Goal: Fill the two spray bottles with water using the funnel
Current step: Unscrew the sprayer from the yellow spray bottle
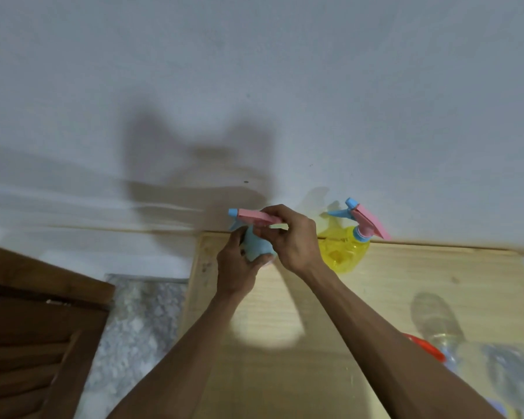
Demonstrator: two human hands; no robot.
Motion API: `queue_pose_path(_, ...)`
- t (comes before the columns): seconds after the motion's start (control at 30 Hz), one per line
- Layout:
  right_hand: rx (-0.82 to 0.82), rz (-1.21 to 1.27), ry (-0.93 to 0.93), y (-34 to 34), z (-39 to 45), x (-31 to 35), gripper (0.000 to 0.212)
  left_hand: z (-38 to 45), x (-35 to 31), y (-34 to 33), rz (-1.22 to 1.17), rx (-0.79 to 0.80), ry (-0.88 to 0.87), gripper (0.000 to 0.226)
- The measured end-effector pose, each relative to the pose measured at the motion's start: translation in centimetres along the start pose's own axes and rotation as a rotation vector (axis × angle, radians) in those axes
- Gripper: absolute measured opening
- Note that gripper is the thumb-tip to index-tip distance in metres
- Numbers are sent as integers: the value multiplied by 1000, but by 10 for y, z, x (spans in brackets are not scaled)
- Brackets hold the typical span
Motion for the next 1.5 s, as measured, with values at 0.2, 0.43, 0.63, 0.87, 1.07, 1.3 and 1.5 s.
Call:
queue_pose_path(0.2,-66,-43,28,12,-18,9,54,-3,-5,3,160,-4,-8,80)
queue_pose_path(0.43,-587,-203,215,134,-86,44,34,-50,9,-25,142,-47,199,53)
queue_pose_path(0.63,-368,-179,-114,183,-68,-18,72,-53,-44,-112,129,135,-6,76)
queue_pose_path(0.87,-151,-108,-76,158,-47,-43,46,-30,-75,-158,146,197,-25,89)
queue_pose_path(1.07,-163,10,-90,159,-51,-56,26,-36,-75,-159,141,165,-68,68)
queue_pose_path(1.3,-150,139,-80,162,-65,-32,24,-76,-86,-126,98,105,-69,87)
queue_pose_path(1.5,-134,320,-93,166,-89,8,19,-126,-124,-84,50,78,-143,72)
Point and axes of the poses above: each hand's wrist, its own z-axis towards the middle knuckle, its own y-axis out of the back of the hand, x = y × z, the point moved 10 cm from there along z, towards the middle knuckle, and after that the axes turned 2 degrees about x, right-handed, at the moved point
